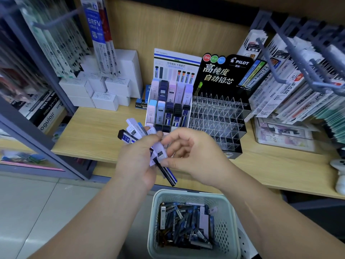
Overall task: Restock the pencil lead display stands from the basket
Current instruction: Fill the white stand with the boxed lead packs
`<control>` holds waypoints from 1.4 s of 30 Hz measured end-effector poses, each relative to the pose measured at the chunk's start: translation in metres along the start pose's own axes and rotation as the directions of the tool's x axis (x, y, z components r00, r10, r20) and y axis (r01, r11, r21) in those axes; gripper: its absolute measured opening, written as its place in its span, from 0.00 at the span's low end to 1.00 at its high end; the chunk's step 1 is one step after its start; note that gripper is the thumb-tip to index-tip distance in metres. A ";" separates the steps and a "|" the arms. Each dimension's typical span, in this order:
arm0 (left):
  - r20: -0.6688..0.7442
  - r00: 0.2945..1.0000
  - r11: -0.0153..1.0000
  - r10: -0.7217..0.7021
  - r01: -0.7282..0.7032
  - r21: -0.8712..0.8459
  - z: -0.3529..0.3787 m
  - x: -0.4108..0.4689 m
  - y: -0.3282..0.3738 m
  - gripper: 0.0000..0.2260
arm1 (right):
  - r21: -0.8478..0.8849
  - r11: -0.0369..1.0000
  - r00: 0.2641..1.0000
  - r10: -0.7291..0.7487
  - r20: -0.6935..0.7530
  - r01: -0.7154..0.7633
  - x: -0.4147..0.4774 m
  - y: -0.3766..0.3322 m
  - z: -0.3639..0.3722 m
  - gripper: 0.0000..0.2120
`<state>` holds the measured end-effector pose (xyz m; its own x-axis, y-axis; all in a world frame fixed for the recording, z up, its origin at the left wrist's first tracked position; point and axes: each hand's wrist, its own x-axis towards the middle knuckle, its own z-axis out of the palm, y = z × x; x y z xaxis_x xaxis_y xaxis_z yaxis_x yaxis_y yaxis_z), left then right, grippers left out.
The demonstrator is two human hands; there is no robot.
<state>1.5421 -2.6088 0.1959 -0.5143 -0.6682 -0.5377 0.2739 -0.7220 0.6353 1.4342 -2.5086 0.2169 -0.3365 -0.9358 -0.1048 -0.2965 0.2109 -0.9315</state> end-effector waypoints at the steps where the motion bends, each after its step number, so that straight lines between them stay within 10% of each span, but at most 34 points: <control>1: -0.020 1.000 1.000 -0.012 0.012 0.005 0.000 0.000 -0.001 0.07 | -0.024 0.999 0.999 -0.021 0.035 0.022 -0.002 0.002 -0.001 0.17; 9: 0.005 0.983 0.978 -0.182 0.180 0.106 0.005 -0.006 -0.002 0.02 | -0.276 0.906 0.946 -0.323 0.040 0.321 -0.010 0.017 -0.007 0.08; 25: 0.001 0.988 0.985 -0.154 0.153 0.080 0.007 -0.010 0.011 0.03 | -0.136 0.970 0.787 -0.245 -0.566 0.203 0.070 -0.022 -0.065 0.03; 42: 0.031 0.989 0.989 -0.145 0.144 0.028 0.008 -0.008 0.019 0.03 | -0.809 0.569 0.798 -0.552 -0.244 0.146 0.126 -0.013 -0.078 0.05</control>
<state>1.5447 -2.6157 0.2164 -0.5735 -0.5504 -0.6068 0.1741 -0.8057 0.5662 1.3260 -2.6070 0.2435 -0.3228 -0.7940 0.5152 -0.9411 0.2116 -0.2636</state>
